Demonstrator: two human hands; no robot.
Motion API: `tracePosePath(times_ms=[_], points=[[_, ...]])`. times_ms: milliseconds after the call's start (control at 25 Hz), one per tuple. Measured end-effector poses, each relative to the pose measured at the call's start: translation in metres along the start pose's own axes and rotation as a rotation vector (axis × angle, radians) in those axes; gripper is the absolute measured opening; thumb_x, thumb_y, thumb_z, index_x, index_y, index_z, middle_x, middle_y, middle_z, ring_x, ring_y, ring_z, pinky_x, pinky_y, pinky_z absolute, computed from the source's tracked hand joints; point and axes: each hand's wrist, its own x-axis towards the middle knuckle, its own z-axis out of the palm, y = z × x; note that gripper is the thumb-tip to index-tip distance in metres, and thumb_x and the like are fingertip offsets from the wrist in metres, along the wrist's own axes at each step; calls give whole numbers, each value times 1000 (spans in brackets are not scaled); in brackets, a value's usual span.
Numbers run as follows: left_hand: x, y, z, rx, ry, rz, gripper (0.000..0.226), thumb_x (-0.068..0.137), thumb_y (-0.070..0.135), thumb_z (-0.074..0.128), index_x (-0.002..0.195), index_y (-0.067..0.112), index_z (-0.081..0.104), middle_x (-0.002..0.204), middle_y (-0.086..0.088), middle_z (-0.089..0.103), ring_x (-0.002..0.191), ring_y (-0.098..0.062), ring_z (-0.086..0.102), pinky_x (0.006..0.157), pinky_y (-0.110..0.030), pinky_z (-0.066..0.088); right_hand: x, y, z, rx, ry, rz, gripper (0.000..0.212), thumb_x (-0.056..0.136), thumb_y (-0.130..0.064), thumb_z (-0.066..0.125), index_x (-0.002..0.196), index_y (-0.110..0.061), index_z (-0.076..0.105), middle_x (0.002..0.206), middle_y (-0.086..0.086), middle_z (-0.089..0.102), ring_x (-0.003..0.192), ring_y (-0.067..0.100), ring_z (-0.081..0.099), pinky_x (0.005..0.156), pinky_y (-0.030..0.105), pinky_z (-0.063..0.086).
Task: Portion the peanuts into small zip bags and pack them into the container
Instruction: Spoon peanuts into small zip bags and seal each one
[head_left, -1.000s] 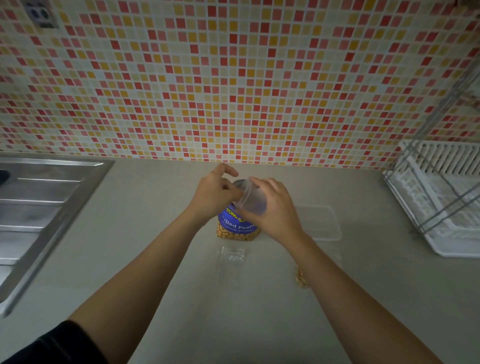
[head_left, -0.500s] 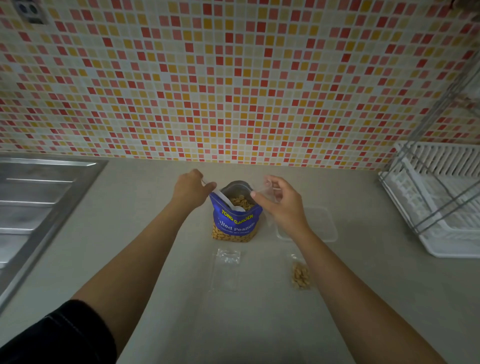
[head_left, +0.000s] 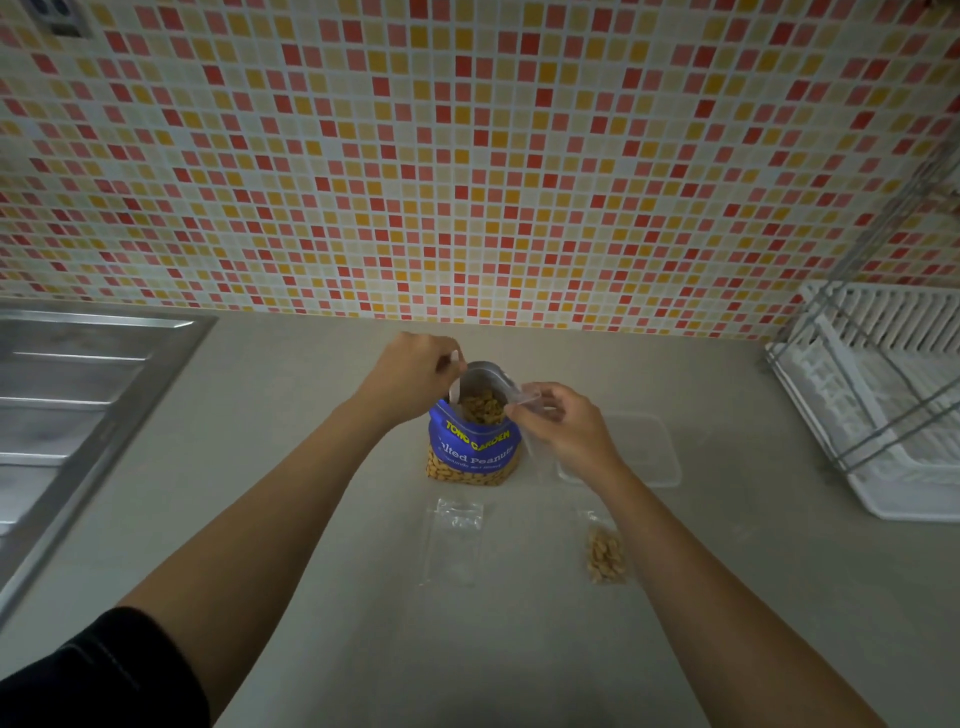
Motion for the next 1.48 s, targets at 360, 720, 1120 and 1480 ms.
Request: tracePosePath(times_ms=[360,720,1120,1480], points=[[0,-17,30,-538,66,-647,21,88,13,53,74,4,65,69,-12,63,74,-23,60,78,-38,53,0,3,-3,-36,-21,11,50,74,-38,74,116,-15,59,105,-4,64,98,11,61,69,16,47],[5,-34,27,-788,180,-802,17,92,15,49,92,4,62,72,-8,57,67,-17,51,69,-30,46,4,-4,-7,-42,61,-104,54,71,-31,78,120,-20,57,107,-8,59,91,2,53,65,10,40],[16,-49,-2,-1004,243,-799,16,94,13,47,85,5,58,68,-6,50,61,-14,44,60,-23,40,20,-5,3,-390,66,-236,62,63,-41,78,118,-22,58,111,-4,65,103,16,59,89,39,50],[26,11,-38,-526,203,-308,22,93,22,50,91,6,64,72,-4,62,65,-13,56,66,-21,44,17,-25,26,-90,85,-188,50,68,-33,79,113,-24,60,102,-7,64,91,10,61,79,25,50]])
